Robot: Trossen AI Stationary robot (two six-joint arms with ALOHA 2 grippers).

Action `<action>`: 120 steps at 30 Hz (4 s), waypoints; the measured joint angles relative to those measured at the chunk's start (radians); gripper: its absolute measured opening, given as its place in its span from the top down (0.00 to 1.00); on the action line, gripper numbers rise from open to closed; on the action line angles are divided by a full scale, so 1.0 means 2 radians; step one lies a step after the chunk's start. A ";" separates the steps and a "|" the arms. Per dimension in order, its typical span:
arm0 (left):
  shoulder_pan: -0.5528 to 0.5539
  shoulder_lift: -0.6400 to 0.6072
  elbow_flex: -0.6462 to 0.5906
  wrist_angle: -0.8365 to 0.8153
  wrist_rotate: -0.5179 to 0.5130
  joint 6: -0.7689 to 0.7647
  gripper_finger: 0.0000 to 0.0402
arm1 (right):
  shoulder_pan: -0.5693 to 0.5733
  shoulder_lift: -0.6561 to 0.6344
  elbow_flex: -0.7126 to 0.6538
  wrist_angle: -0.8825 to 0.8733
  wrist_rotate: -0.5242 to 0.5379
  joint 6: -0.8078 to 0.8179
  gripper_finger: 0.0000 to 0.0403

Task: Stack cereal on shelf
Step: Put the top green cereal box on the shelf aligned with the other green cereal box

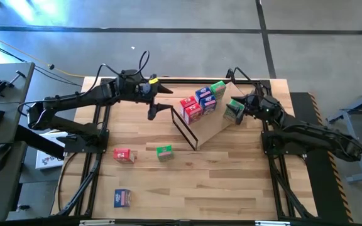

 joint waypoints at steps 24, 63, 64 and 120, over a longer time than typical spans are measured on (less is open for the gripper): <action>-0.002 0.000 -0.159 0.261 0.025 -0.053 0.29 | 0.147 0.039 0.299 -0.630 0.079 0.153 0.96; -0.002 0.000 -0.159 0.249 0.022 -0.104 0.29 | 0.161 0.122 0.251 -0.527 0.106 0.134 1.00; -0.002 0.000 -0.159 0.249 0.022 -0.104 0.29 | 0.161 0.127 0.236 -0.499 0.105 0.134 1.00; -0.002 0.000 -0.159 0.221 0.019 -0.196 0.29 | 0.059 0.243 0.184 -0.241 0.097 0.005 1.00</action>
